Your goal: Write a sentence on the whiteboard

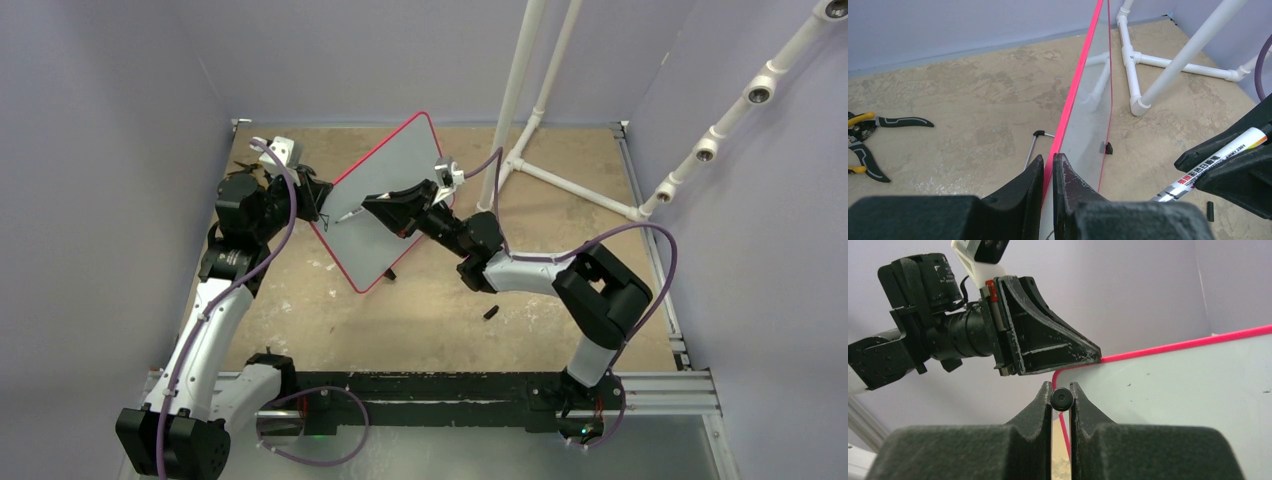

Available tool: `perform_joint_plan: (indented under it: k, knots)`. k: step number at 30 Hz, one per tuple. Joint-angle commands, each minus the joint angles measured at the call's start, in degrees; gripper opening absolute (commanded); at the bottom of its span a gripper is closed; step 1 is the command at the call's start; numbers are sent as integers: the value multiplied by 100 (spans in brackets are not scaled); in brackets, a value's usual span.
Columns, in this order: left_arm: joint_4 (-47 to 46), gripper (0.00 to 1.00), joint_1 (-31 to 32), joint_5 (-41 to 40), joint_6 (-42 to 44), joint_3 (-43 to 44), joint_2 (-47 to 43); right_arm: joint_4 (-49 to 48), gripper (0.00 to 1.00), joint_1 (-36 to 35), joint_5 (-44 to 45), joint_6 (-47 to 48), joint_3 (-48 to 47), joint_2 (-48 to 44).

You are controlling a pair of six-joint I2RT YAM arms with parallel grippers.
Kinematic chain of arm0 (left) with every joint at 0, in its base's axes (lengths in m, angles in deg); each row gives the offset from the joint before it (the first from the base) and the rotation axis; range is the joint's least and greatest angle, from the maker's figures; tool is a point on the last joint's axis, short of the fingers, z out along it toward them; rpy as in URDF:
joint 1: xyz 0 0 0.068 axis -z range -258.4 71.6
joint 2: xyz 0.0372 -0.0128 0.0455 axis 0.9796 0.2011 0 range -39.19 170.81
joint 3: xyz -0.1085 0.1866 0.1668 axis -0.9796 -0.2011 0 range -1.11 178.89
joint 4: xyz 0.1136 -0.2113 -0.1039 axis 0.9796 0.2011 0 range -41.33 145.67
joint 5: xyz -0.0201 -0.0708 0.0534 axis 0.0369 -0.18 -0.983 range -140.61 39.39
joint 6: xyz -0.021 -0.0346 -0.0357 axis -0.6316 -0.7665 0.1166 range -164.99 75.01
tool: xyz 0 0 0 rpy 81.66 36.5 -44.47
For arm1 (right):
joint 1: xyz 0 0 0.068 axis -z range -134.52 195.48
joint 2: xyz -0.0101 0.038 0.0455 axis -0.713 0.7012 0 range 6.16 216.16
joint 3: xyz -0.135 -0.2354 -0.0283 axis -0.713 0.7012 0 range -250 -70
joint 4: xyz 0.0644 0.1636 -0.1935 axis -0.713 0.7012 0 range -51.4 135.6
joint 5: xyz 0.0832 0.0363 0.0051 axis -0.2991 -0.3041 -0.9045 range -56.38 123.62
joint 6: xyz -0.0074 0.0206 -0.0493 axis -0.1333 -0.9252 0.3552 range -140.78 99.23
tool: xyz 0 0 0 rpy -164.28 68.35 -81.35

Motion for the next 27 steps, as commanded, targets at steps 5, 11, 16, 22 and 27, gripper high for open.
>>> perform_joint_plan:
  k: [5, 11, 16, 22, 27]
  knots:
    - [27, 10, -43, 144, -45, -59, 63, -233, 0, 40, -46, 83, -507, 278]
    - [18, 9, -43, 167, -52, -55, 66, -219, 0, 44, -36, 82, -707, 456]
    - [18, 9, -43, 178, -56, -56, 59, -251, 0, 44, 28, 74, -771, 538]
    - [18, 9, -43, 176, -53, -52, 41, -220, 0, 44, 108, 81, -839, 642]
    - [18, 9, -43, 178, -53, -59, 40, -183, 0, 44, 182, 143, -882, 697]
